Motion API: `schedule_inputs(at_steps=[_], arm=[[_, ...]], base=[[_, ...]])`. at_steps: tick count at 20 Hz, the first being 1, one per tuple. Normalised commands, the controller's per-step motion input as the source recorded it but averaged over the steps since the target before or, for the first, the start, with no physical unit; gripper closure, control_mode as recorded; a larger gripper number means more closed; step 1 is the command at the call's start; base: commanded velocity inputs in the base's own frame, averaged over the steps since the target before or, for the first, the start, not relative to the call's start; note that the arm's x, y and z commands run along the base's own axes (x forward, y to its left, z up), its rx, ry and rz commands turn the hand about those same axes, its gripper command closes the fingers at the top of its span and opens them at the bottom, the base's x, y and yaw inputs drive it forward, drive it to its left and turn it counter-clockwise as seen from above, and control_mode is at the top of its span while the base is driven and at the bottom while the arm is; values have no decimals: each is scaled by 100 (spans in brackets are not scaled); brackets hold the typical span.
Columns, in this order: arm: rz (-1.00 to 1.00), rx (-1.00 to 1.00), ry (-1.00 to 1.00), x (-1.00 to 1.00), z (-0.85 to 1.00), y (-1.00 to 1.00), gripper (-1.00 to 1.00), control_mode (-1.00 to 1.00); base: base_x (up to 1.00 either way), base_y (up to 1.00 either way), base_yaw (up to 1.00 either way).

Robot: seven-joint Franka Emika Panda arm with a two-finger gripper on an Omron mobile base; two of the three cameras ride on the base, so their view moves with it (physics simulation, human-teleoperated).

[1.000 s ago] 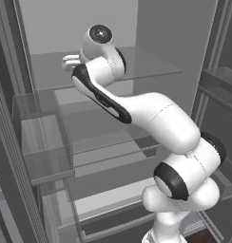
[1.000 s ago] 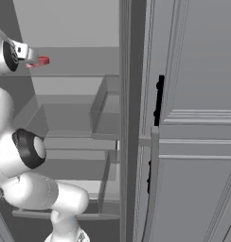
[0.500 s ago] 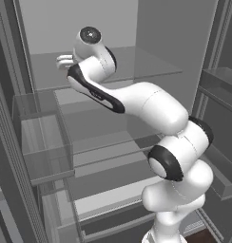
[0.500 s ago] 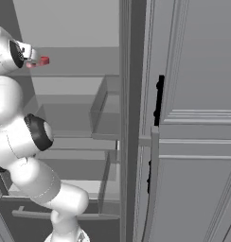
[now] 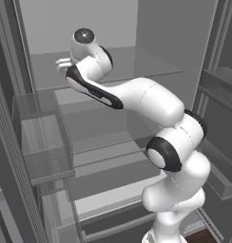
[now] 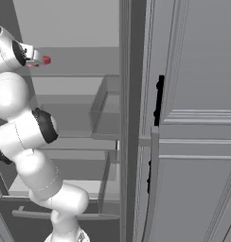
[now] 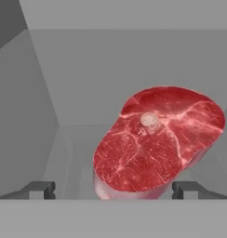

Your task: Place one cucumber and one steak in each tupperware on the nearby counter, to pack two identical lunches.

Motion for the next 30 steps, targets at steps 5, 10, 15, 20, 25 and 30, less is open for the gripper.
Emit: schedule_inputs(at_steps=[5, 10, 15, 20, 25, 30], arm=[[0, -2, -1, 3, -20, 0, -100, -100], [-7, 0, -9, 1, -1, 5, -100, -100], [-13, 0, -5, 13, 18, 10, -100, -100], [-14, 0, 3, 33, 14, 13, -100, -100], [-10, 0, 6, 16, 5, 13, -100, -100], [-8, 0, 0, 0, 0, 1, -100, -100]], base=[[0, 0, 0], [0, 0, 0], [0, 0, 0], [0, 0, 0], [0, 0, 0], [0, 0, 0]])
